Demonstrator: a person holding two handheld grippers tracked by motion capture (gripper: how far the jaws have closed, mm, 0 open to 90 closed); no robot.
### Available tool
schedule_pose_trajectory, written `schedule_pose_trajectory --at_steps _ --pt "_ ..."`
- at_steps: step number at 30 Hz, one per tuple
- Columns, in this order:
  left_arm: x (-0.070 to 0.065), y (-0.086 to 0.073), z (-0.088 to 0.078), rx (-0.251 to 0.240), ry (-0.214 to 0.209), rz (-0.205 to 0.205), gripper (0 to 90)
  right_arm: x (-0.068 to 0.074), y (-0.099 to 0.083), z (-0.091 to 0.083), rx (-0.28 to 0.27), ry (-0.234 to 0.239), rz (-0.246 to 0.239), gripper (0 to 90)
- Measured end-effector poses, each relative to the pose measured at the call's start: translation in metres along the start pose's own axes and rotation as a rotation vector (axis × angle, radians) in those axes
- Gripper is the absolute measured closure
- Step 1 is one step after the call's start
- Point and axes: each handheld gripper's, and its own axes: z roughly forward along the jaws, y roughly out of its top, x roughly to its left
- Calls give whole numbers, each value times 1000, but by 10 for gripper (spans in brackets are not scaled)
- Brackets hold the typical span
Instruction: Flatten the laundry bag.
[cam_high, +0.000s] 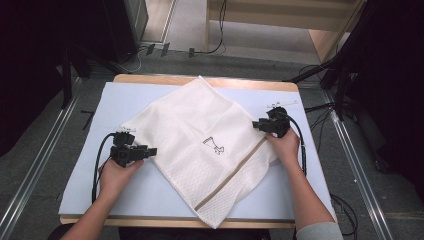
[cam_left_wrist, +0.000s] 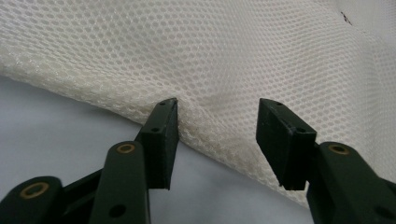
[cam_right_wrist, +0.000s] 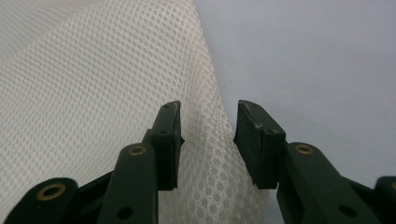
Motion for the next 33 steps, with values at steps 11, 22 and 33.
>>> schedule_pose_trajectory --at_steps 11,22,33 --pt "2 22 18 24 -106 -25 900 10 0 3 71 5 -46 818" --pt "38 49 7 -14 -81 -32 900 25 -6 -9 80 55 -50 827" --pt "62 72 13 -15 -3 -18 900 61 -27 -19 101 101 -90 819"
